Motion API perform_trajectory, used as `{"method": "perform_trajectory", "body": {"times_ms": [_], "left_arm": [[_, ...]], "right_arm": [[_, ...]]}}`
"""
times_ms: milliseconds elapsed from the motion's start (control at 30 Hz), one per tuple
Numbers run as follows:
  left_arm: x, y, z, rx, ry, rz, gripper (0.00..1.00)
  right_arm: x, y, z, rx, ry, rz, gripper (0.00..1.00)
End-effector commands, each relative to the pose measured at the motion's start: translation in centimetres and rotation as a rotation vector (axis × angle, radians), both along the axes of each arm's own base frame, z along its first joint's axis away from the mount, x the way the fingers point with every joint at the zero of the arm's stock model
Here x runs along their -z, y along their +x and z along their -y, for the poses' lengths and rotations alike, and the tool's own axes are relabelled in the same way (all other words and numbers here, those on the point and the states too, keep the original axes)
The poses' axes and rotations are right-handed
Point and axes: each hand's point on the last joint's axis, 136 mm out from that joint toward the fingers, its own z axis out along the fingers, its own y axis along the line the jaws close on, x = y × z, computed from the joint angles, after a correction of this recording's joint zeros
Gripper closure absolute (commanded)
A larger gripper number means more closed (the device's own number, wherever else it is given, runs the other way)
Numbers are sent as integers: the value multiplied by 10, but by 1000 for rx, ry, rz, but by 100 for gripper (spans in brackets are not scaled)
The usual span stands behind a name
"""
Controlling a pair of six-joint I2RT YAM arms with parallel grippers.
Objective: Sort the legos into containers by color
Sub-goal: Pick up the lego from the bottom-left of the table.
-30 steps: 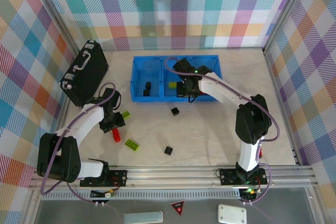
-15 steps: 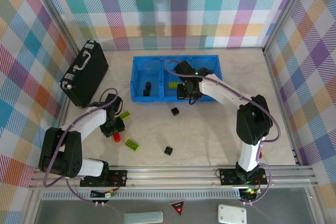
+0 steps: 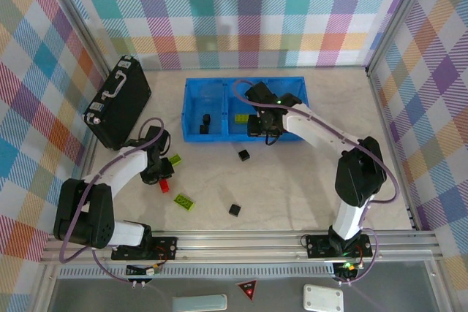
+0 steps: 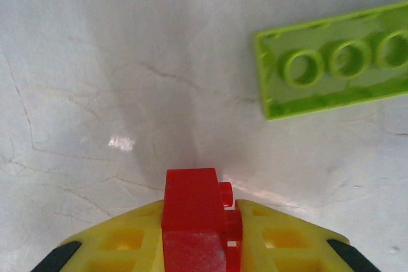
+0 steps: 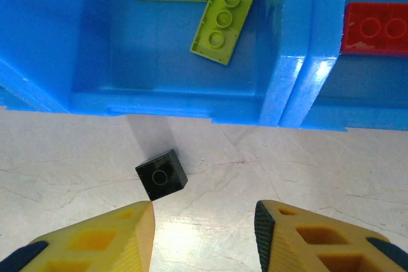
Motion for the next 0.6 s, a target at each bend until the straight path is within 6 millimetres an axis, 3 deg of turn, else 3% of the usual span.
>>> {"method": "perform_trajectory", "body": {"times_ms": [0, 400, 567], "left_arm": [[-29, 16, 6, 38, -26, 86, 75], [-112, 58, 43, 145, -216, 363, 75], [-130, 71, 61, 164, -312, 431, 76]], "right_arm": [[-12, -13, 2, -10, 32, -12, 53], [-35, -44, -15, -147, 211, -21, 52], [-50, -53, -22, -177, 282, -10, 52]]}}
